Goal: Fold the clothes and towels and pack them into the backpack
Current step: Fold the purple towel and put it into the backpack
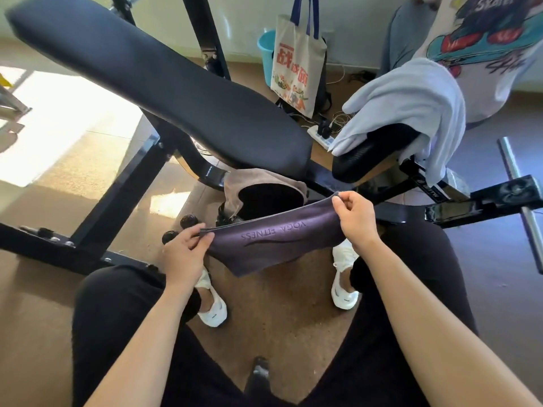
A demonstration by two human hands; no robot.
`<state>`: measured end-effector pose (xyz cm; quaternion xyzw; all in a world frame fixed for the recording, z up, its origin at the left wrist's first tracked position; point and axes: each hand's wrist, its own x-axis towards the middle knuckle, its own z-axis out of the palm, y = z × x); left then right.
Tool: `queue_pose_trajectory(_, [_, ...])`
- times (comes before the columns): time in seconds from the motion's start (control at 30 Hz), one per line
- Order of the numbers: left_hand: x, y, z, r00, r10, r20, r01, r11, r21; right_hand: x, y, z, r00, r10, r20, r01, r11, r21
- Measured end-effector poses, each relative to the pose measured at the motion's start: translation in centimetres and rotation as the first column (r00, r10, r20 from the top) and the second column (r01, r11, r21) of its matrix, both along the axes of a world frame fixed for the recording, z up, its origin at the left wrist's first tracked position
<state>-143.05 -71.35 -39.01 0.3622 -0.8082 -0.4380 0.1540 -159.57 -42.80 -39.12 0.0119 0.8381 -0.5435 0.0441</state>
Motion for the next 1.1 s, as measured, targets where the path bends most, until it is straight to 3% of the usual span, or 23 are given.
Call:
queue_pose_trajectory(0.13, [-0.1,0.3,-0.7,0.994,0.104,-0.037,-0.102,0.994,0.049,0.5,0.1,0.0,0.998,0.001,-0.055,-0.002,1.0,-0.012])
queue_pose_trajectory(0.4, [-0.4,1.3,-0.2,0.986,0.126,-0.111,-0.124,0.992,0.022,2.3,-0.8,0.6,0.995,-0.002,-0.101,-0.006,0.997,-0.08])
queue_pose_trajectory(0.6, [0.0,2.9,0.1,0.975,-0.002,-0.221,0.034,0.989,0.141,5.1,-2.6,1.2,0.997,0.002,-0.077,-0.021,0.969,-0.246])
queue_pose_trajectory(0.77, [0.1,3.9,-0.5,0.932,-0.262,-0.251,0.322,0.914,0.245,7.3,-4.7,1.5,0.974,0.227,-0.01,-0.219,0.925,-0.311])
queue_pose_trajectory(1.1, [-0.6,5.5,-0.7,0.864,-0.416,-0.285,0.477,0.857,0.195,8.4,-6.1,0.7,0.868,0.496,0.006,-0.473,0.832,-0.29])
